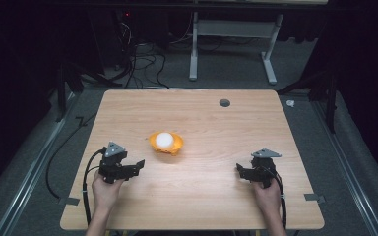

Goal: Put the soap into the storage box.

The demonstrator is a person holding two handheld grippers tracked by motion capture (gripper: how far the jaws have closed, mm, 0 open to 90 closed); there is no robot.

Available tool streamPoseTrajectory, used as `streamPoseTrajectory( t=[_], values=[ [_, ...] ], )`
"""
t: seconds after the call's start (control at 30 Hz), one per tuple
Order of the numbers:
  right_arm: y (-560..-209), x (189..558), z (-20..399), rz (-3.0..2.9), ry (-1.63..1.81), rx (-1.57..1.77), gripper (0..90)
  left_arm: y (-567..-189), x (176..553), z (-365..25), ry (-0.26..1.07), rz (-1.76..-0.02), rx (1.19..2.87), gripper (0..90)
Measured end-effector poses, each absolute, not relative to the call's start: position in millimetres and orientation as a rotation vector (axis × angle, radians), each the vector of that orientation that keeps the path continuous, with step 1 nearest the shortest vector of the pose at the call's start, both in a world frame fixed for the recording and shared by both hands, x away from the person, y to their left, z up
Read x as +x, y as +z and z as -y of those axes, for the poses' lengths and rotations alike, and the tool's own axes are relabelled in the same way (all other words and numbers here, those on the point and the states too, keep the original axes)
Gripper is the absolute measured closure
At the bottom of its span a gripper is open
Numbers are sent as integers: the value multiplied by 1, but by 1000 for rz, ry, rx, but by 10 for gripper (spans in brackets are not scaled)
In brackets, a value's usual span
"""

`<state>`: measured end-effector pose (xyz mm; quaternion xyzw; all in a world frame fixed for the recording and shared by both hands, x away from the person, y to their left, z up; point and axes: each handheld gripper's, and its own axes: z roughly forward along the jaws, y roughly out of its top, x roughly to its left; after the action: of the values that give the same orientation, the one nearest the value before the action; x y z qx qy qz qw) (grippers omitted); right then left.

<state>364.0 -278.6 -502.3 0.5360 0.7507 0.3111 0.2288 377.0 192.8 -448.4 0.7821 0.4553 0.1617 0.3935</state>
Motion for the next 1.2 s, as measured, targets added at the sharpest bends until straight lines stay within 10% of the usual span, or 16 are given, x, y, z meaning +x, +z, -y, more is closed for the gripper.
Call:
streamPoseTrajectory(
  t=[1.2],
  values=[
    [-502,364,279,-2067,857,1475,220,-492,365,-174,379,-1202,2059,220]
  ],
)
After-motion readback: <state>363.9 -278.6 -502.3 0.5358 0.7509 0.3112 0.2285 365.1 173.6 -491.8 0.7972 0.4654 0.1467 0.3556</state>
